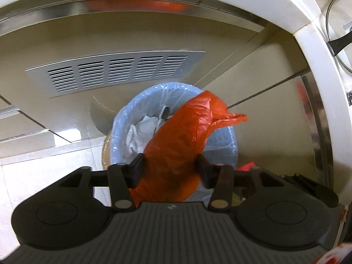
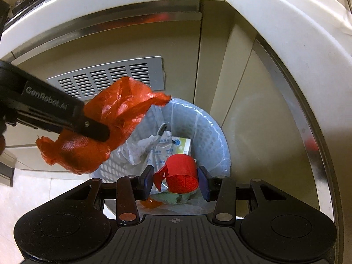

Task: Collect trash
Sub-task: 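Carry the orange-red bag and red cap down over the wastebasket, then open the left gripper to drop the bag while the right drops the cap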

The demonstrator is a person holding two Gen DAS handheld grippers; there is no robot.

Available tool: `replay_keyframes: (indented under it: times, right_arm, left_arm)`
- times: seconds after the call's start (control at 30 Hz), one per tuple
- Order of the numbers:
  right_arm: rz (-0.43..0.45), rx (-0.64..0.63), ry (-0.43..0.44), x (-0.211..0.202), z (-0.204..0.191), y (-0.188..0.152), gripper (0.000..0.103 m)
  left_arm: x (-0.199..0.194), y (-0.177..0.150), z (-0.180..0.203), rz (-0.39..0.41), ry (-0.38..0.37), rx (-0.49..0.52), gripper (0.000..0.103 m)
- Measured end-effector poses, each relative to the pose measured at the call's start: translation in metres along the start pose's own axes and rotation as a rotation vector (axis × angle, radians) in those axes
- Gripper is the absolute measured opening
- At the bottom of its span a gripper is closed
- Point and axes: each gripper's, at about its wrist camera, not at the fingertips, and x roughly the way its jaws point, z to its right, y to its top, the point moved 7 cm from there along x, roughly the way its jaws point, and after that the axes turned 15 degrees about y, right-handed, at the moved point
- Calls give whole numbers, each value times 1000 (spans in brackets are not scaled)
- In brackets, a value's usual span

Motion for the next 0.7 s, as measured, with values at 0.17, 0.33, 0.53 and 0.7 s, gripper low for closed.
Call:
replay_keyframes:
  times: [0.17,0.33,0.53,0.7]
  right_arm:
    - [-5,6,-2,0,3,-3,43]
    - [-3,0,5,2,2,-1,43]
    - [0,-22,17,8,-2,1,43]
    - [4,-40,15,14,-6,6,43]
  left_arm:
    - [0,0,-2,12,20,-10,71]
    - [-3,-6,-14,11,42,-33,71]
    - [-10,-12,-26,30,60,-43,71]
    - [-19,-13,-34,57,71,-39,71]
